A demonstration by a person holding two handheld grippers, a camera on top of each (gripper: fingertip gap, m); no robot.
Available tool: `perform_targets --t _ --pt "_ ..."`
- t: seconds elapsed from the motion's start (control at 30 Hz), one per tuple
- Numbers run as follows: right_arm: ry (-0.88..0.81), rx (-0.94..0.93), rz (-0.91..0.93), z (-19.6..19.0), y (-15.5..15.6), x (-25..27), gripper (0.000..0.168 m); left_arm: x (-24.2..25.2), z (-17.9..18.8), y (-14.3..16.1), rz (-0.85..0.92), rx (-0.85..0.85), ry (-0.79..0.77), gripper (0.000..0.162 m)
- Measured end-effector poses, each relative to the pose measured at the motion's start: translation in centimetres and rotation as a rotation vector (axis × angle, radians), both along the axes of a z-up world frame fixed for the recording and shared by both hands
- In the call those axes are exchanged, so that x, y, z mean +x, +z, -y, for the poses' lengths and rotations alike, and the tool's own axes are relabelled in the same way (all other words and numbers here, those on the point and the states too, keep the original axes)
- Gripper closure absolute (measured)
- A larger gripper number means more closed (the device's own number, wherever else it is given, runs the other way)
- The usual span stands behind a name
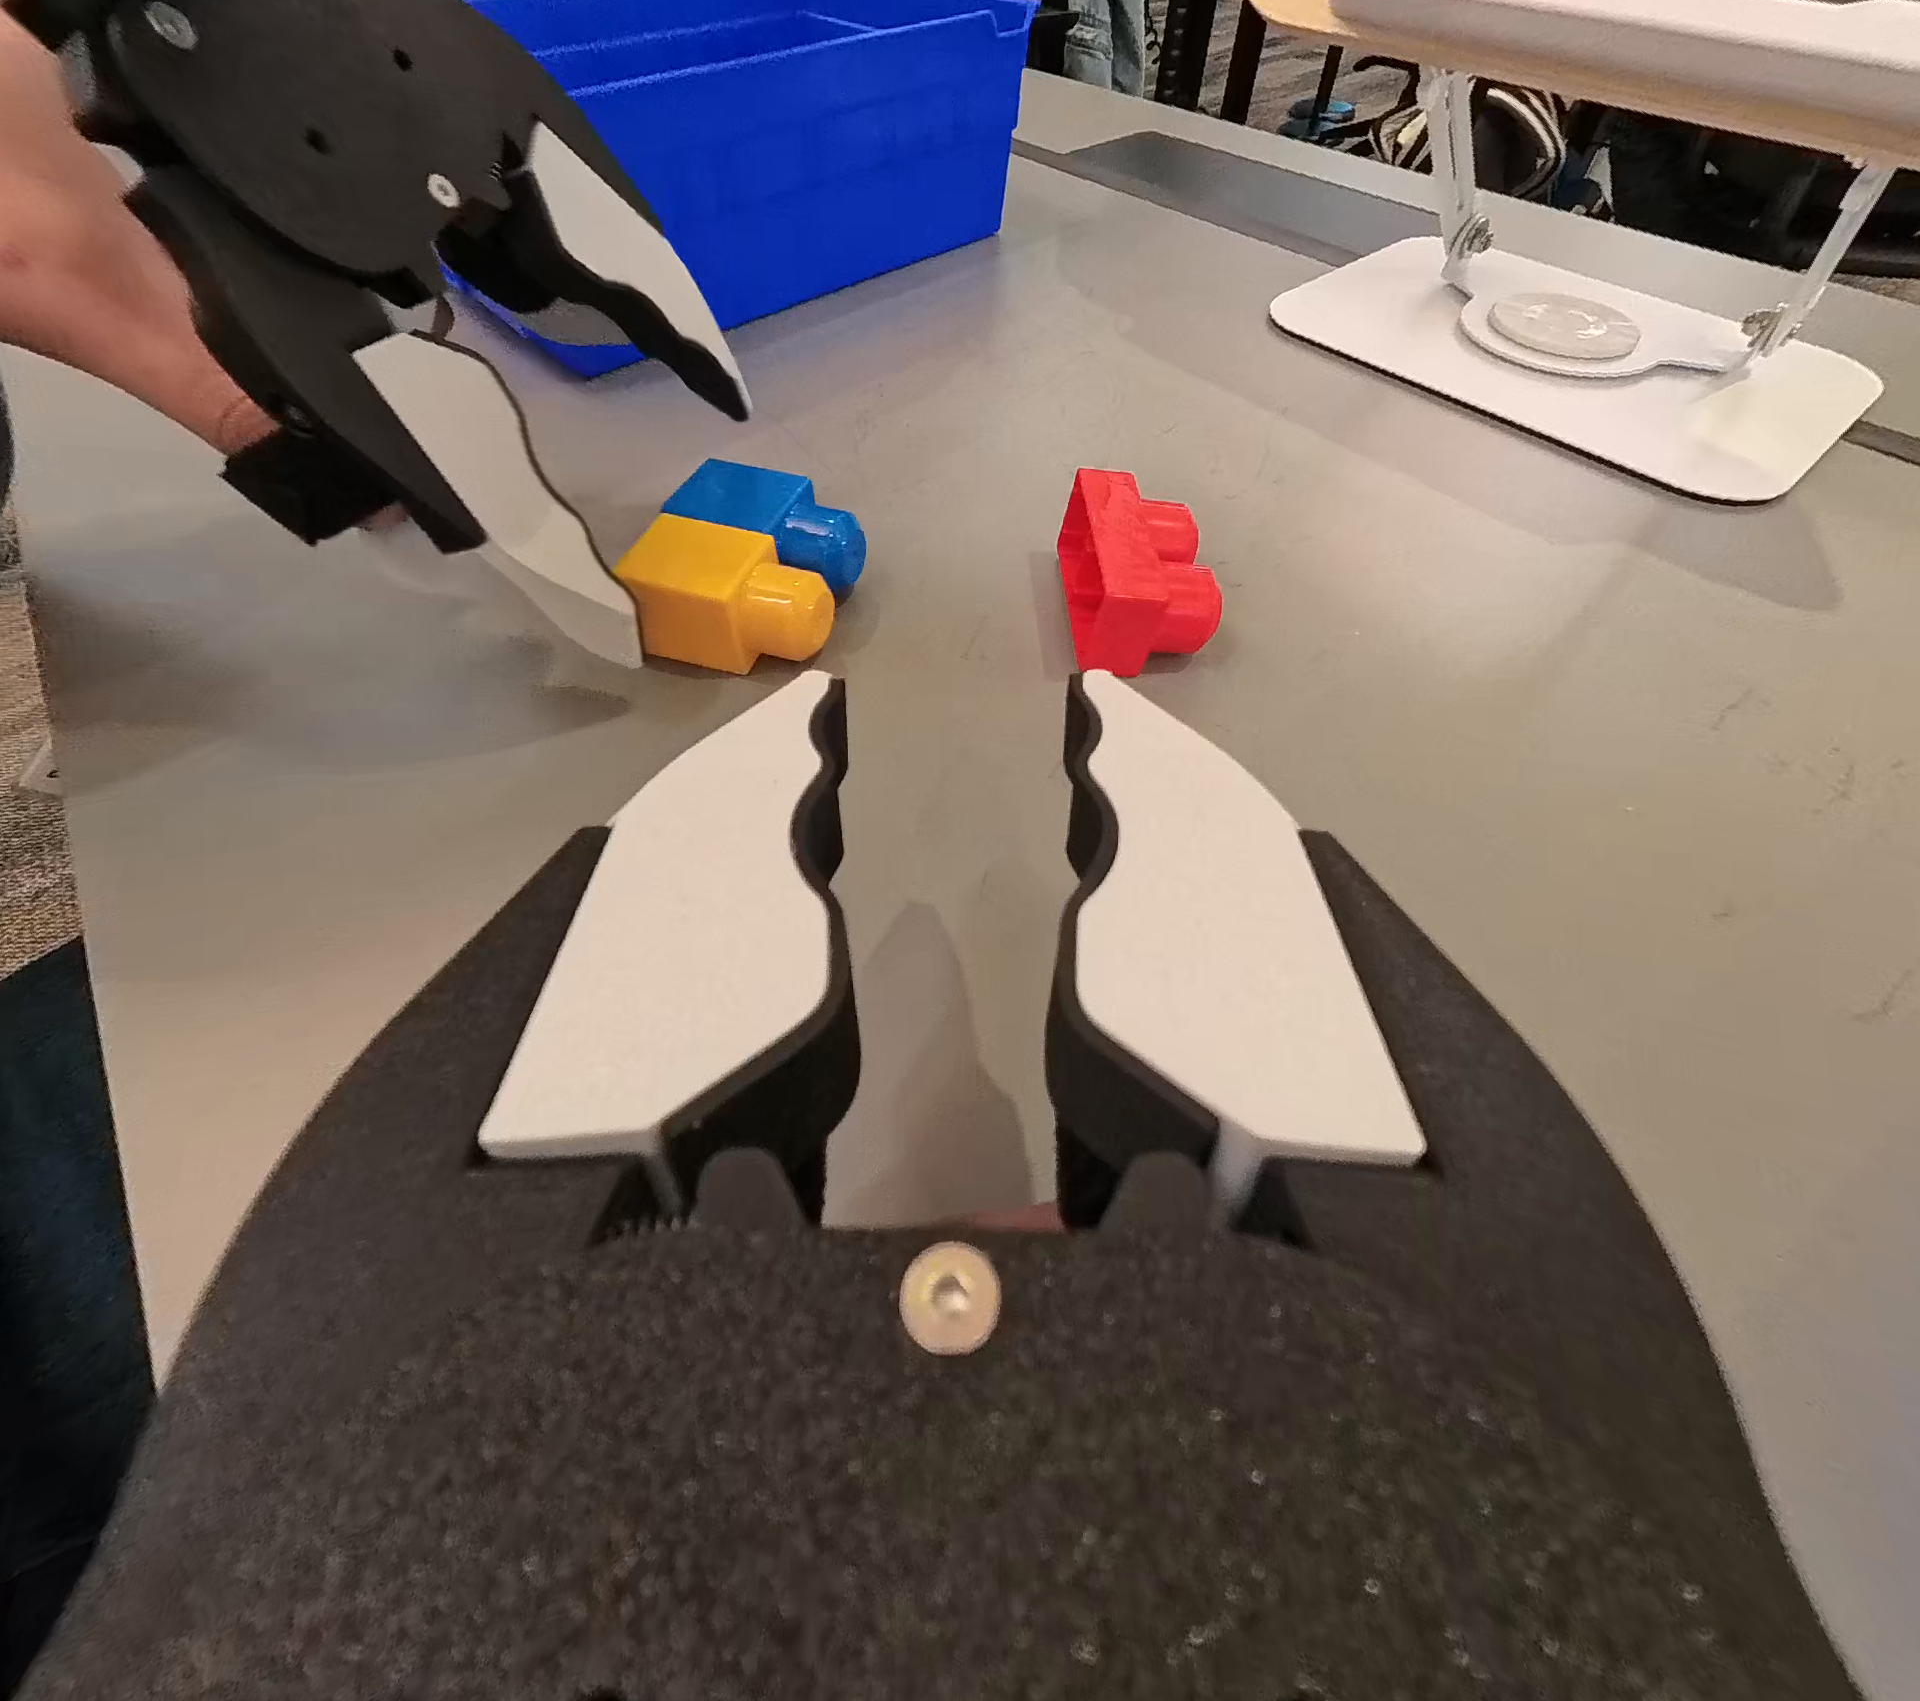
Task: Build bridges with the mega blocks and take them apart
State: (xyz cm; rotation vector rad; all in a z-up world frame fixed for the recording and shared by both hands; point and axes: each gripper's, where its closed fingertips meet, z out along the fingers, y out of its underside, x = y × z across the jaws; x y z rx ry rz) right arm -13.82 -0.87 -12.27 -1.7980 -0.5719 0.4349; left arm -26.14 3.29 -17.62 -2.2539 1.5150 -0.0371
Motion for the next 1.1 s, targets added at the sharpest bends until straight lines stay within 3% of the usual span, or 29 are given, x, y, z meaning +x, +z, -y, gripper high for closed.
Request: perform_targets --t 0.57,0.77,1.1 --pt "0.003 -0.004 0.000 0.0 0.0 0.0 0.128 1.0 -0.2 -1.9 0.013 -0.116 0.029 0.072" --pt "0.003 -0.004 -0.001 0.0 -0.1 -0.1 0.128 1.0 0.0 -1.9 0.020 -0.137 0.025 0.087" --pt "0.003 -0.004 0.000 0.0 -0.1 -0.1 0.128 0.6 0.3 -1.9 -0.009 -0.148 -0.002 0.087"
